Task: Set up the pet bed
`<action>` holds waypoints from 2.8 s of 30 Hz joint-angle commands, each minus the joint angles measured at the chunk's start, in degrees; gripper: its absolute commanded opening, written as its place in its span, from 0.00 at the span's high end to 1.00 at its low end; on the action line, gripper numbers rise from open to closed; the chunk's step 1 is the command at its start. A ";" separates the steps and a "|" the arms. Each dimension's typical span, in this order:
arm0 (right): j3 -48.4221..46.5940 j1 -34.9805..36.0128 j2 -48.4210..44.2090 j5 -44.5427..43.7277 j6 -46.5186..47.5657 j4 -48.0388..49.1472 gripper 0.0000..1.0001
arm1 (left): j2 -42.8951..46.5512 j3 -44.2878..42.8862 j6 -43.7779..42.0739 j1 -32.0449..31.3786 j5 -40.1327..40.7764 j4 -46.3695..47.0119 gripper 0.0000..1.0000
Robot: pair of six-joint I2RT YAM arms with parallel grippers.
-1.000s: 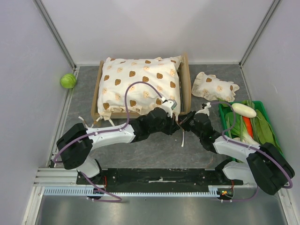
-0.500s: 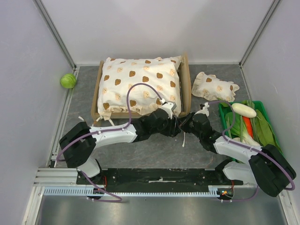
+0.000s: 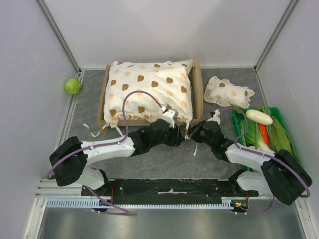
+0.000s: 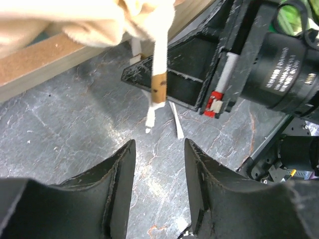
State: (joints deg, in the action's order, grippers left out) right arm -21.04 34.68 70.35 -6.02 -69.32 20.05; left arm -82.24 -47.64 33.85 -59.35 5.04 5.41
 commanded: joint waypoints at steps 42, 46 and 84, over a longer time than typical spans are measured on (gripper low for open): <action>-1.90 0.22 -2.14 1.10 3.13 -0.27 0.90 | -13.92 -3.16 3.33 3.28 -7.76 11.91 0.98; -2.43 0.22 -4.51 -0.22 5.59 -3.78 0.68 | -13.56 -3.16 2.98 3.54 -7.50 10.94 0.98; -4.10 0.57 3.39 -8.57 26.34 -18.21 0.55 | -13.92 -3.78 3.07 5.12 -9.17 8.57 0.98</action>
State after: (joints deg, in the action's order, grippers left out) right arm -23.53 34.74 69.95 -14.02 -45.36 -0.36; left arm -96.01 -49.21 36.40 -54.43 -3.31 13.28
